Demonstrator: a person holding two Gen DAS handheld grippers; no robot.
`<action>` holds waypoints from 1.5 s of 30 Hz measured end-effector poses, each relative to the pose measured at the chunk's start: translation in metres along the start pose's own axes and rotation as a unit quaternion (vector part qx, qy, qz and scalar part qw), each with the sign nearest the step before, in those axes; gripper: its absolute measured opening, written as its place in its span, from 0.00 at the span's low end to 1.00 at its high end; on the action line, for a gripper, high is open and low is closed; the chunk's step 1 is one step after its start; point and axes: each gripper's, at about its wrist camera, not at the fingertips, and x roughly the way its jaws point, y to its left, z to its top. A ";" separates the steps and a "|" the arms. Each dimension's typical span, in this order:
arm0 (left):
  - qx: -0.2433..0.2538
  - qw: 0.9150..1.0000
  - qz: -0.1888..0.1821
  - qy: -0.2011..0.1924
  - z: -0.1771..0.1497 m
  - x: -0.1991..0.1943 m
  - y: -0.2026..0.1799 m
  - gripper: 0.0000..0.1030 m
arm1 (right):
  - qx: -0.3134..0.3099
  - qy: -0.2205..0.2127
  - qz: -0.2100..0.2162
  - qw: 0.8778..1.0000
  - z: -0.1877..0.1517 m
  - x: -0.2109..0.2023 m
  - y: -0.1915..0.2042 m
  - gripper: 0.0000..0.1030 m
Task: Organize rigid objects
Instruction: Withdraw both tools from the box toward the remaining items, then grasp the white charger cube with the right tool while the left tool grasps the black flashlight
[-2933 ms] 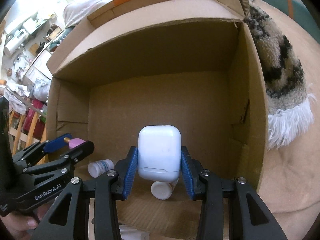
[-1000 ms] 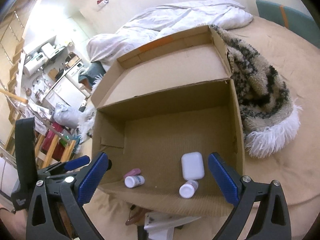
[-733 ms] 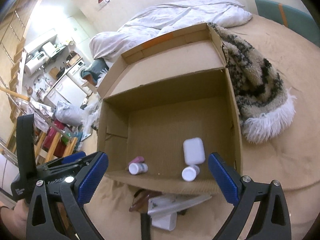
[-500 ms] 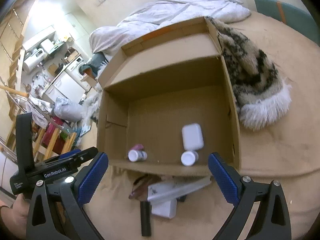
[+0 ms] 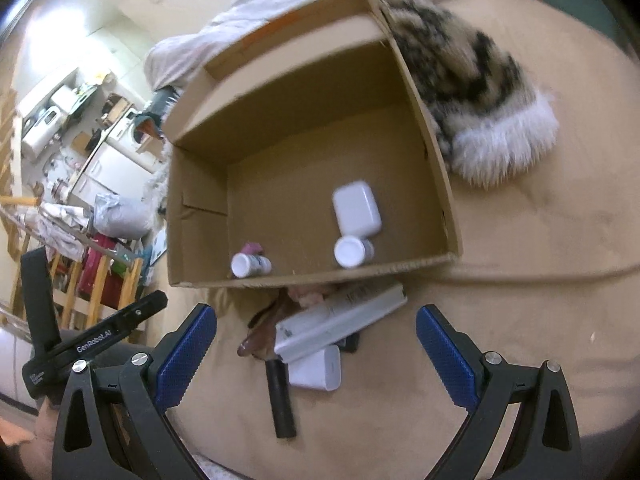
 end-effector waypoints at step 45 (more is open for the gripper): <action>0.056 0.982 0.001 0.181 -0.094 0.078 -0.094 0.73 | 0.041 0.040 -0.008 0.998 -0.007 0.012 -0.014 0.49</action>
